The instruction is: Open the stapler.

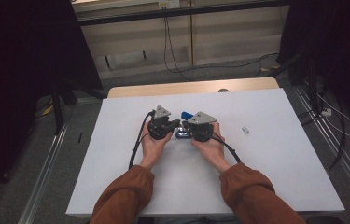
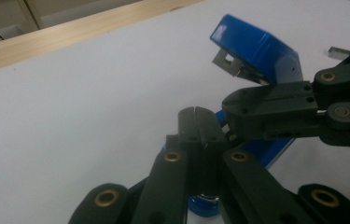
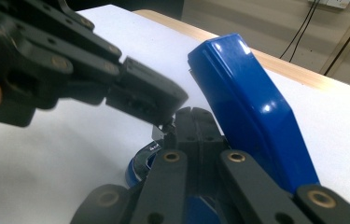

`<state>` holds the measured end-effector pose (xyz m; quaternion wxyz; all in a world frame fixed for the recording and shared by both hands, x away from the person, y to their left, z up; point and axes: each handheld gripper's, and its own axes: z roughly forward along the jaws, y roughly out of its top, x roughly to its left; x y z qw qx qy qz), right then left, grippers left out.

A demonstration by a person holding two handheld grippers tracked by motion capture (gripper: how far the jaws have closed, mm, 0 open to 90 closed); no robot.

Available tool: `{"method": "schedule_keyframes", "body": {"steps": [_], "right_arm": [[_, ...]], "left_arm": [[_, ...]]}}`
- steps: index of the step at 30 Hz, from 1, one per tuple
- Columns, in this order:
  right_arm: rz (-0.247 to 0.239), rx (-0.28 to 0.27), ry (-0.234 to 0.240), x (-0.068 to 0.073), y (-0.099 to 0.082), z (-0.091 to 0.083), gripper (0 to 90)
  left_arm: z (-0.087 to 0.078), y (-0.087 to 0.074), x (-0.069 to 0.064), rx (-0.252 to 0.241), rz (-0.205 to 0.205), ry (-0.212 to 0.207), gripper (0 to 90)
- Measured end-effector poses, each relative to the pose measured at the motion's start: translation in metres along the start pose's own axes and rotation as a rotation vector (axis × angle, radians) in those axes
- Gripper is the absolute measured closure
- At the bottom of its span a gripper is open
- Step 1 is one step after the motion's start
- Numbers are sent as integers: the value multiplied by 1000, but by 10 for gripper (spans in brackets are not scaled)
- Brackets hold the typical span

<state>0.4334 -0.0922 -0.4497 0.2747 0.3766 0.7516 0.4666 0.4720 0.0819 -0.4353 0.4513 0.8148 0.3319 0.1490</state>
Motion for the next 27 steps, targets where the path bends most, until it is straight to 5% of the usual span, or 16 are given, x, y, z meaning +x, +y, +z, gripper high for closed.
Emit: {"method": "schedule_keyframes", "body": {"steps": [27], "right_arm": [[-3,-1,-20,5,-3,2,900]], "left_arm": [[3,-5,-1,9,21,3,900]]}}
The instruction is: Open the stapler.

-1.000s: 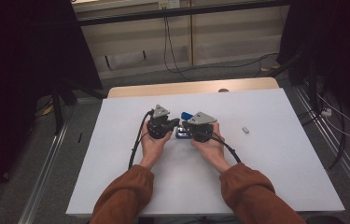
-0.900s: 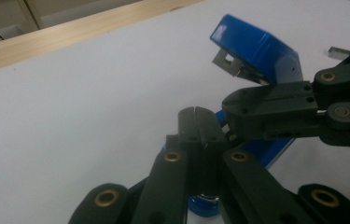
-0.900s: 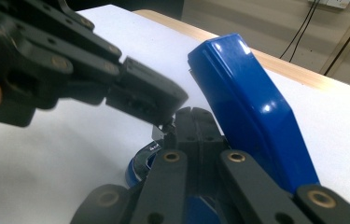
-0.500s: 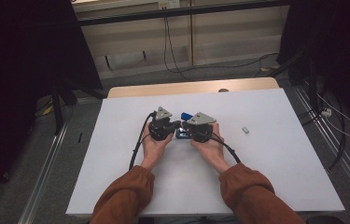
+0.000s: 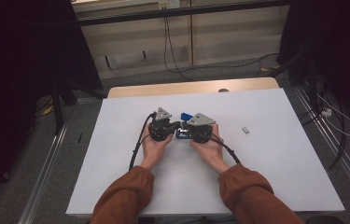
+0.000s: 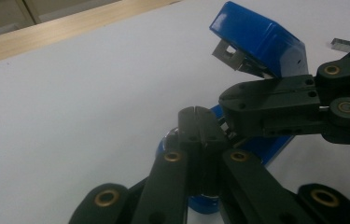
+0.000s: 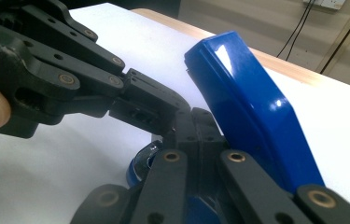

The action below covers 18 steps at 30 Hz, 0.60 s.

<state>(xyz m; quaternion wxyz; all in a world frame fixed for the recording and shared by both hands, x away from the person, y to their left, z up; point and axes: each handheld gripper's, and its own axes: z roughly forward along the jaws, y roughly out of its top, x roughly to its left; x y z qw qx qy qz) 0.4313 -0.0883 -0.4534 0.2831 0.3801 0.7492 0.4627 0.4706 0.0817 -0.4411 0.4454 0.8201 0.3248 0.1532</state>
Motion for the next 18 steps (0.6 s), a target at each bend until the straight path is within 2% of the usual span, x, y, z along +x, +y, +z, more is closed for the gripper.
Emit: {"method": "schedule_keyframes", "body": {"steps": [4,8,13,18], "right_arm": [[2,-7,-1,0,0,0,900],[13,-13,-8,1,0,1,900],[15,-16,-13,1,1,2,900],[16,-21,-22,-1,3,-2,900]], "left_arm": [[2,-4,-1,1,-8,15,900],[2,-4,0,4,-9,7,900],[2,-4,2,-2,-31,-9,900],[2,-5,2,-3,-31,-11,900]]}}
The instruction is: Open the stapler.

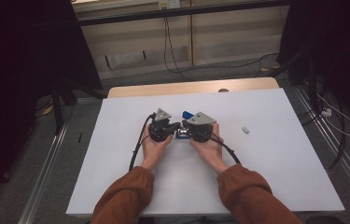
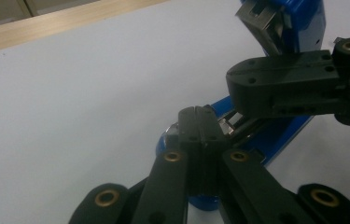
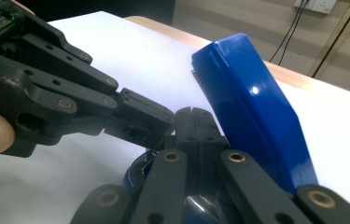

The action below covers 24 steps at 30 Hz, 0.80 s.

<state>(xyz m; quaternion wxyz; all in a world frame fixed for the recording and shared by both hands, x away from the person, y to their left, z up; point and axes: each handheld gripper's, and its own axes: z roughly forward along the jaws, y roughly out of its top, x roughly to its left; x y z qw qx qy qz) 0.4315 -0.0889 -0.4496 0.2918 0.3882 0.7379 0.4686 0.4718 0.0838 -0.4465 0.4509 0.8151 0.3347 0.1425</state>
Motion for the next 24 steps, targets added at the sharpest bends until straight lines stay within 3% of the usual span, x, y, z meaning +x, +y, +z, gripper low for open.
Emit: {"method": "schedule_keyframes", "body": {"steps": [17,24], "right_arm": [[10,-24,-33,1,5,0,900],[-1,-28,-47,-3,7,-3,900]], "left_arm": [[0,0,1,-2,19,-6,900],[0,0,1,-5,9,-8,900]]}}
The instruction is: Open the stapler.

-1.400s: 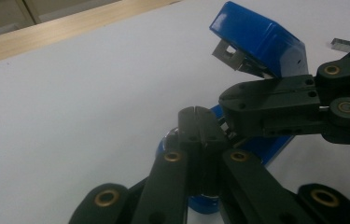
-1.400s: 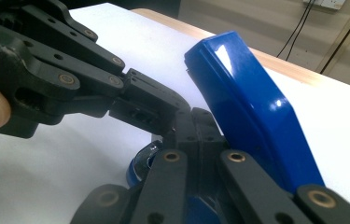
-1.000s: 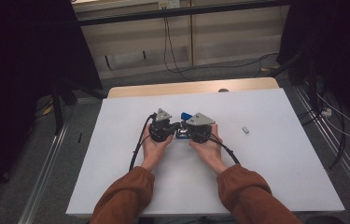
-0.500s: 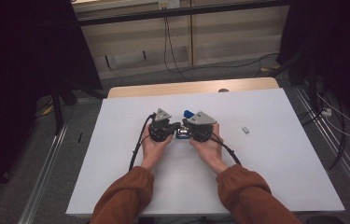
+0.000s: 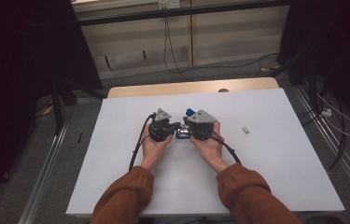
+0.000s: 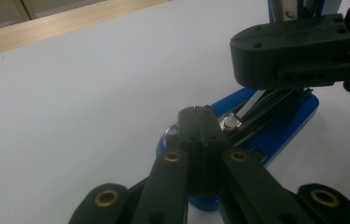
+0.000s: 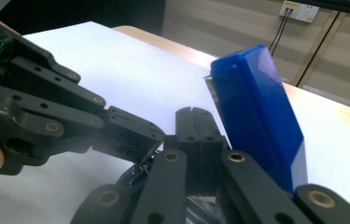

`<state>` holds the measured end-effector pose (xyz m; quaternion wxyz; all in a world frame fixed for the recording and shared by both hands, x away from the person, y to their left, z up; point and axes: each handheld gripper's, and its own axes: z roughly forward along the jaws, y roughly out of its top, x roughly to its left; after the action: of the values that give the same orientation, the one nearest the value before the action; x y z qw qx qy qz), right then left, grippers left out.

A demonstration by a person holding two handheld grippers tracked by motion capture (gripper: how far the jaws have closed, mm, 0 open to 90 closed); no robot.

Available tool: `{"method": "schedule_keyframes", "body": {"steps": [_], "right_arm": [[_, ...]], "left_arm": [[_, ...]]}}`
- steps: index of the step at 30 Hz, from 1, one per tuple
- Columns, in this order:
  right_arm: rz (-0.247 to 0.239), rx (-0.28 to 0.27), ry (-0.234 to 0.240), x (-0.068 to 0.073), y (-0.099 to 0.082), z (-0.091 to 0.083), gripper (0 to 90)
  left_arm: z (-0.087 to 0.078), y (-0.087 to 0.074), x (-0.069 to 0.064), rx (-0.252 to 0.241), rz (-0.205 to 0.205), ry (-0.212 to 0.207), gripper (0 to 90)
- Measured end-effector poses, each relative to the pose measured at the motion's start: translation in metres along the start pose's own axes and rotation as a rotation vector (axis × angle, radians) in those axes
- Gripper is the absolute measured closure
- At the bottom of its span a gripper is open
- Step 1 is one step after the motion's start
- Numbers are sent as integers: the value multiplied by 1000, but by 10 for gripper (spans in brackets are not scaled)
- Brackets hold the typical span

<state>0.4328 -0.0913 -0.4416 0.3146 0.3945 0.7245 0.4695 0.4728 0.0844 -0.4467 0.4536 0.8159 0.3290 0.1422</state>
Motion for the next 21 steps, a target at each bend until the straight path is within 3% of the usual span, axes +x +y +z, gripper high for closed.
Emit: {"method": "schedule_keyframes", "body": {"steps": [14,15,21], "right_arm": [[-2,4,-14,0,1,-3,900],[-2,4,-16,0,1,-3,900],[-7,0,-32,-1,2,-5,900]], "left_arm": [[0,0,0,-1,8,1,900],[0,0,0,1,22,8,900],[0,0,0,-5,2,1,900]]}}
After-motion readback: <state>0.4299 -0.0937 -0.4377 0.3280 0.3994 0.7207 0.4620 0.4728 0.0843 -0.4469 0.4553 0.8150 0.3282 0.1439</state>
